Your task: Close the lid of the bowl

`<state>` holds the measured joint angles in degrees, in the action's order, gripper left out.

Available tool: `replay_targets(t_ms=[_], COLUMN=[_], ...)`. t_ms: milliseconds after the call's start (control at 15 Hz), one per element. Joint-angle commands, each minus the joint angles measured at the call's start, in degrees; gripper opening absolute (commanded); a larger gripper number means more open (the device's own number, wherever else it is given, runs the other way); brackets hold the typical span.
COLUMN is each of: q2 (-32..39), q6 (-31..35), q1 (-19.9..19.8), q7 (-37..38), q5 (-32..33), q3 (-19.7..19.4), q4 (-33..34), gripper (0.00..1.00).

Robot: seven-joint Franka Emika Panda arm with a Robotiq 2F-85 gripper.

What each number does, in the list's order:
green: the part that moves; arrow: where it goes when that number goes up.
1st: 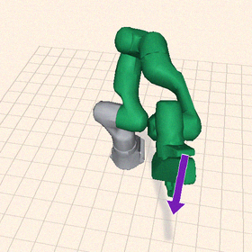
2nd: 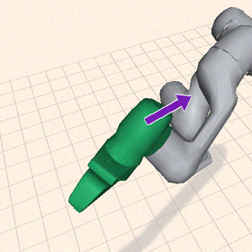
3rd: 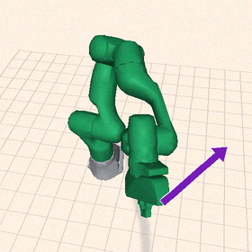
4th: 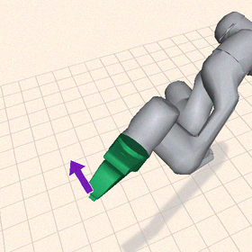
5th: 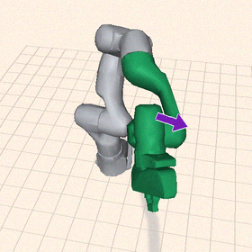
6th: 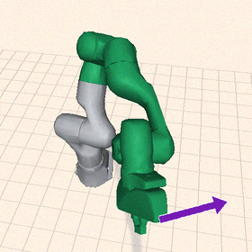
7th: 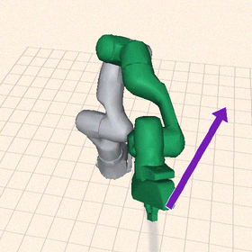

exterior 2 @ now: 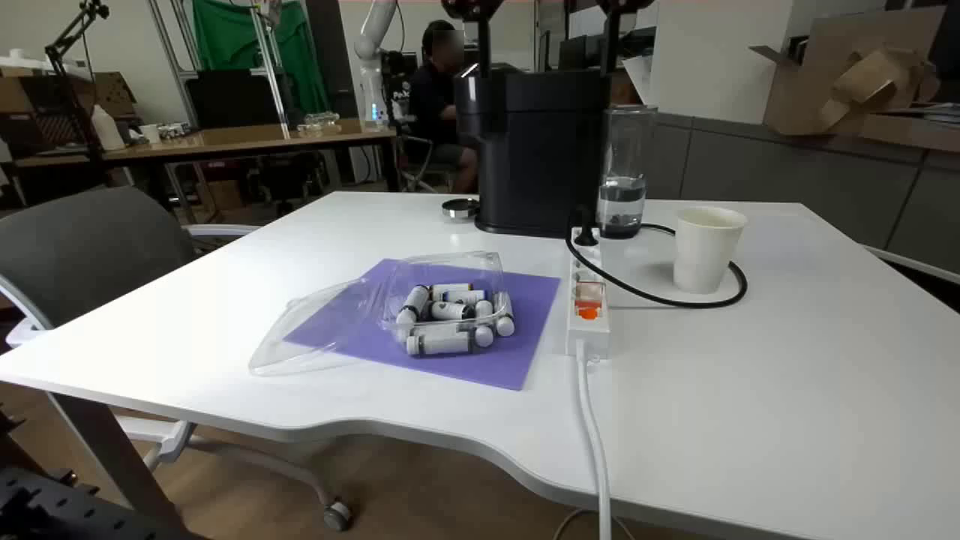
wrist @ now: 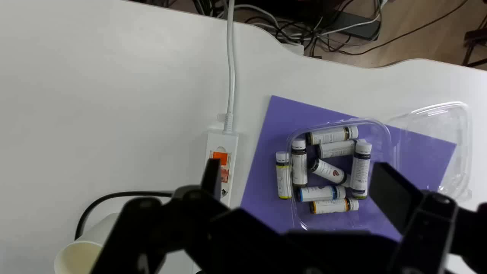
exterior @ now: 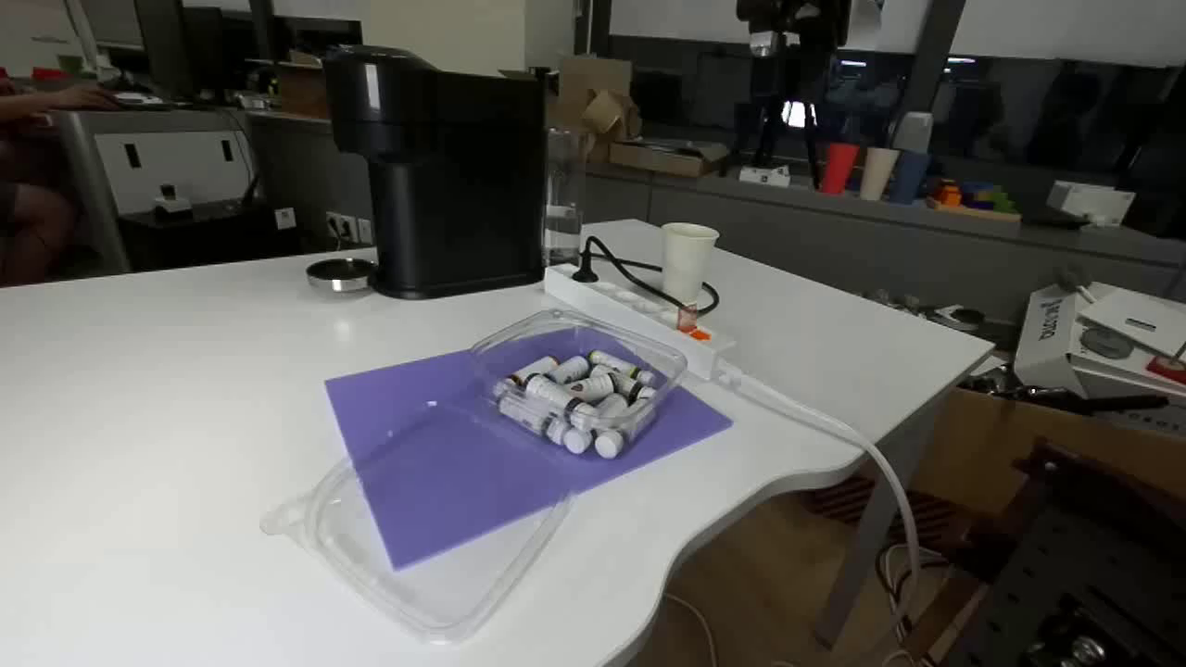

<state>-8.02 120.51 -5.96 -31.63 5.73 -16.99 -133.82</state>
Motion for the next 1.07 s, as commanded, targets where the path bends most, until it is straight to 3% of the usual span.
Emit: replay_targets(t_ms=[0,600,1000], q2=[0.1,0.1,-2.3], q6=[0.0,0.0,17.3], q1=[-1.4,-1.4,0.0], q7=[-0.2,-0.2,-1.7], q5=[-0.2,-0.2,9.2], q3=[1.4,1.4,6.2], q4=[0.1,0.1,-11.7], gripper=[1.00,1.00,1.00])
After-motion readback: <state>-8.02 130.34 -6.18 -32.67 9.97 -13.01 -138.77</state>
